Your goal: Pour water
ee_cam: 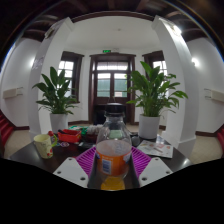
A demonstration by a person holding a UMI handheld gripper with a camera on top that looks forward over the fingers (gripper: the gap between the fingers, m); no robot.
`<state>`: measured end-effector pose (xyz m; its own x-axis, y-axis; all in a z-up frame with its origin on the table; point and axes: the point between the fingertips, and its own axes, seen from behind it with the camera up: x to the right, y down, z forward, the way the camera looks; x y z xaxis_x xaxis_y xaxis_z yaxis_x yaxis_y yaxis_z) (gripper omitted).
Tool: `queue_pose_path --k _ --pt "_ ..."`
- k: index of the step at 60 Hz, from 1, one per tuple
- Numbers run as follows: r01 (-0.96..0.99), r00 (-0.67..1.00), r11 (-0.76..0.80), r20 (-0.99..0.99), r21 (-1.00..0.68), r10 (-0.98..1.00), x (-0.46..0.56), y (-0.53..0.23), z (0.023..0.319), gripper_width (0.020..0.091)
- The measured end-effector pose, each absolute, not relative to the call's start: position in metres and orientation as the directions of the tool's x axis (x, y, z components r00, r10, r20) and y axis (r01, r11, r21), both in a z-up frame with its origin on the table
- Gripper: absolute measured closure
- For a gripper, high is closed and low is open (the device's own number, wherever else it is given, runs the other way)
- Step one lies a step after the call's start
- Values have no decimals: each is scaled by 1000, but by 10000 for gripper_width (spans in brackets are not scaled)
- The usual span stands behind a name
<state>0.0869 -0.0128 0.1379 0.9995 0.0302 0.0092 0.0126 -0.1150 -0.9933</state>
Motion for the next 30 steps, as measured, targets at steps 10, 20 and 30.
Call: queue_pose_path --k 10,20,30 --pt "18 1000 -102 15 -995 27 84 -10 138 631" --pt "22 999 -88 19 -996 35 83 -9 139 756" --pt "79 996 -114 74 -990 47 75 -7 138 756"
